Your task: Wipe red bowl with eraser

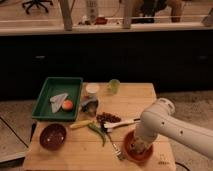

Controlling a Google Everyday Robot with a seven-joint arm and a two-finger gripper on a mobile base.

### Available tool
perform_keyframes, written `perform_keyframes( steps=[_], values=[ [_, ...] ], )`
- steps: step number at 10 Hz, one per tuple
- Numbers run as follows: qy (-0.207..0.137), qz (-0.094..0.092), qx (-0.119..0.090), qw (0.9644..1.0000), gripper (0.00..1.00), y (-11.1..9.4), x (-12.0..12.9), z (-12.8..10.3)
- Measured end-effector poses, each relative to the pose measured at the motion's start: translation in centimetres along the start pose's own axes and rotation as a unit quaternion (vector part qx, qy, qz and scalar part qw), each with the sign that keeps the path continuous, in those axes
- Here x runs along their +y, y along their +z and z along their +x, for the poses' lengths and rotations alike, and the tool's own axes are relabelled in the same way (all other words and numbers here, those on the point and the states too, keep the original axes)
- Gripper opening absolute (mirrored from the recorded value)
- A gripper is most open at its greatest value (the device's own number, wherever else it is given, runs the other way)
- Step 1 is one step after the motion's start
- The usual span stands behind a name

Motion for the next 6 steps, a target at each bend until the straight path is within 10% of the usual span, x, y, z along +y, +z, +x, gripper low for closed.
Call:
perform_keyframes(
  steps=[6],
  values=[
    [-0.009,-0.001,0.000,1.0000,0.00,-0.18,0.32,0.08]
  ],
)
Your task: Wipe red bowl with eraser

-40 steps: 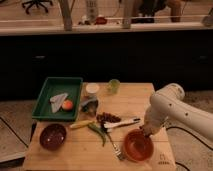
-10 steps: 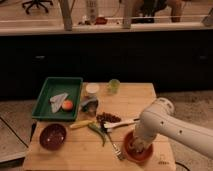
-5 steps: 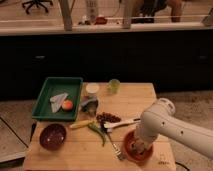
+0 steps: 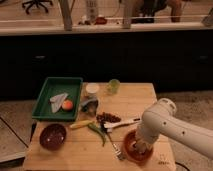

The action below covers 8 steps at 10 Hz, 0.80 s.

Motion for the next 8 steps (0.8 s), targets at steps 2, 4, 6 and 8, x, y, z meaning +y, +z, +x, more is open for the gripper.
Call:
perform_keyframes(
  steps=[2,4,6,8],
  values=[
    [-0.004,0.000,0.000,1.0000,0.00,-0.07,-0.02,-0.11],
    [-0.008,-0.001,0.000,1.0000,0.00,-0.12,-0.07,-0.23],
    [-0.011,0.000,0.001,0.9999,0.00,-0.24,-0.05,-0.08],
    [-0.013,0.001,0.002,0.9999,0.00,-0.33,-0.13,-0.06]
  ],
)
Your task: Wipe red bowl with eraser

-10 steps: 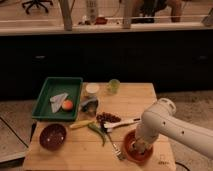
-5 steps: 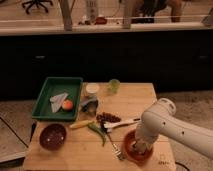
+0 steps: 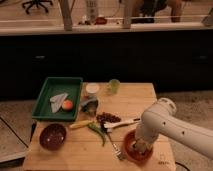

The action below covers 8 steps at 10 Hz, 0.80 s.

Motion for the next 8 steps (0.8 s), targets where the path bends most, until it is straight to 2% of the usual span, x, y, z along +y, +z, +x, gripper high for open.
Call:
perform_keyframes(
  steps=[5,8],
  values=[
    [0.014,-0.003,0.007,0.9999,0.00,0.2,-0.5,1.8],
    [0.000,-0.009,0.006,0.9999,0.00,0.5,-1.7,2.0]
  ],
)
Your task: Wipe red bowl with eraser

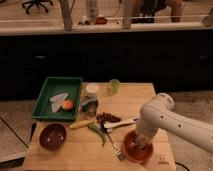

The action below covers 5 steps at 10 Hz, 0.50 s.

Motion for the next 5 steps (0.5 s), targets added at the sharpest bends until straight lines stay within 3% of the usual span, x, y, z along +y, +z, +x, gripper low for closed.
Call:
perform_keyframes(
  steps=[3,5],
  values=[
    [-0.049,-0.017,0.001,0.9986,0.00,1.0,-3.0,-2.9],
    [-0.087,-0.029,-0.001,0.9957,0.00,1.9,-3.7,-4.6]
  ],
)
